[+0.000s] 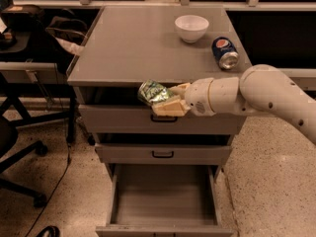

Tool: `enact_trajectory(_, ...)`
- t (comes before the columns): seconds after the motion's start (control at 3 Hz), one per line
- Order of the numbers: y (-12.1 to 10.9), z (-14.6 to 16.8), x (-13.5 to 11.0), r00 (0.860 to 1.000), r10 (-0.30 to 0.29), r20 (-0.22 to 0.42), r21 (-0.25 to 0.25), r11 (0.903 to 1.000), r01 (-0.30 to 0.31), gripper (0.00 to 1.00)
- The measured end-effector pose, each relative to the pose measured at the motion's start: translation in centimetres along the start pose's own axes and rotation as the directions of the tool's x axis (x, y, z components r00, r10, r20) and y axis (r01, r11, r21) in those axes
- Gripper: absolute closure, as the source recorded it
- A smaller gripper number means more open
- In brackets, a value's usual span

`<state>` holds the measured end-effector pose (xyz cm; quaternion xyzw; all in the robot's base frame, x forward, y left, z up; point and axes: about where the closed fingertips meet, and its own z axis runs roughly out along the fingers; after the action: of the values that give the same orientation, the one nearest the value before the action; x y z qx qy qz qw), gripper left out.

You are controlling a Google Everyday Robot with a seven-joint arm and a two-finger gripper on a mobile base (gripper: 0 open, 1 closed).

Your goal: Place green can into bottom drawer

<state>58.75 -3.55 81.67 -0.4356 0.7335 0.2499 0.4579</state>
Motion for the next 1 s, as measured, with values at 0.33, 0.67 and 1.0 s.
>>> enact_trajectory(0.33,1.5,0.0,3.4,0.999,0.049,-0.004,0.015,0.9987,-0.049,1.0)
enact_trajectory(0.67,2.8,0.6,8.2,0.993,0.112,-0.031,0.044,0.9928,-0.111,1.0)
enact_trajectory(1.0,4.2,1.9,13.5,0.983,0.167,-0.081,0.083,0.9836,-0.16,1.0)
